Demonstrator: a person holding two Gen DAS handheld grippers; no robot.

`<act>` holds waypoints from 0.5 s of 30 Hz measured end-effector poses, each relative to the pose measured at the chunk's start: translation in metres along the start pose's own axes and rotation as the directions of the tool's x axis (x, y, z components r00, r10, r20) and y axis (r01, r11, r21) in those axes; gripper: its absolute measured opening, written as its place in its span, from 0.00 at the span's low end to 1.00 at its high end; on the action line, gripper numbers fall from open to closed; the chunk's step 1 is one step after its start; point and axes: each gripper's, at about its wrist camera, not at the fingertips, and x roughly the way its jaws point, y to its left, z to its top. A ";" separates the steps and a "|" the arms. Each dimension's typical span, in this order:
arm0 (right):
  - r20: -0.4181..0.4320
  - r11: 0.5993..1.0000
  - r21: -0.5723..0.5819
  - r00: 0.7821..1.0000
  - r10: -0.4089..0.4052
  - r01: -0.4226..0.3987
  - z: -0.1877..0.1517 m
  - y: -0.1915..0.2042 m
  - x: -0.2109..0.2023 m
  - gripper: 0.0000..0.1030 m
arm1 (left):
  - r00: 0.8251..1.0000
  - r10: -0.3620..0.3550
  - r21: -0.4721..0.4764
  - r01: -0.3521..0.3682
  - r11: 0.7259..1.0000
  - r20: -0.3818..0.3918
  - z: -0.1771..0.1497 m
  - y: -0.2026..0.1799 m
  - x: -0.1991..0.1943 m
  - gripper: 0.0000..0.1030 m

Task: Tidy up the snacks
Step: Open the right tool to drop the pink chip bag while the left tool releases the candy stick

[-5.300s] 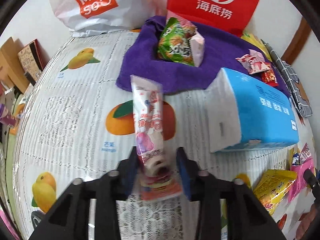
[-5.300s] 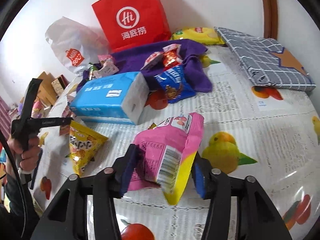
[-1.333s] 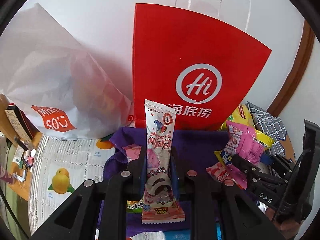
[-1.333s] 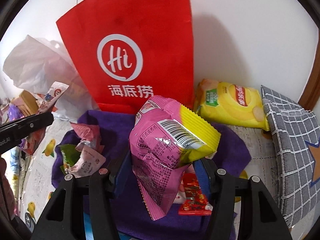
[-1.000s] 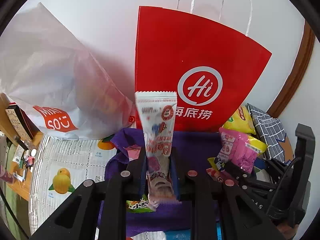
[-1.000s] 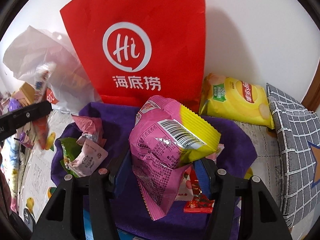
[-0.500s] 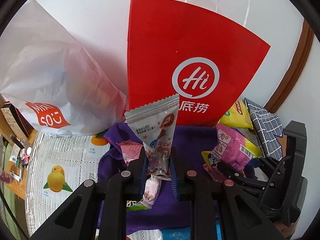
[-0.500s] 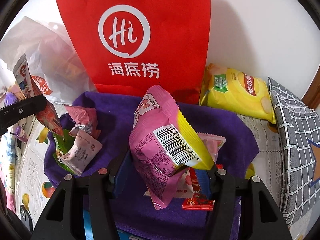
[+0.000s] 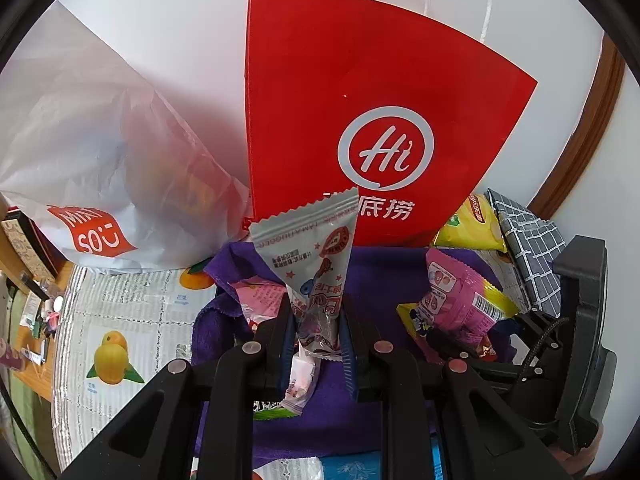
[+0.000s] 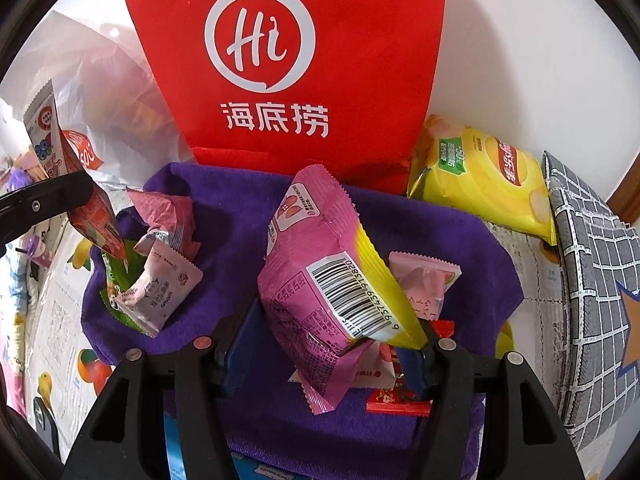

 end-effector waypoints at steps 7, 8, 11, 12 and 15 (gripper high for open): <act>0.037 1.000 -0.004 0.999 -0.021 0.021 0.001 -0.001 -0.016 0.72 | 1.000 0.003 0.006 -0.003 1.000 -0.011 -0.001 -0.001 0.005 0.19; 0.040 1.000 -0.002 0.999 -0.019 0.019 0.002 -0.002 -0.017 0.72 | 1.000 0.002 0.006 -0.002 1.000 -0.012 -0.001 -0.001 0.005 0.19; 0.054 1.000 0.015 0.998 -0.015 0.014 0.003 -0.006 -0.024 0.72 | 1.000 0.000 0.010 0.000 1.000 -0.018 -0.002 -0.003 0.008 0.19; 0.061 1.000 0.018 0.998 -0.016 0.015 0.003 -0.007 -0.026 0.72 | 1.000 -0.001 0.011 0.001 1.000 -0.022 -0.002 -0.003 0.009 0.19; 0.092 0.999 0.028 0.996 -0.020 0.017 0.003 -0.014 -0.039 0.72 | 0.999 -0.001 0.014 0.001 1.000 -0.035 -0.003 -0.004 0.013 0.19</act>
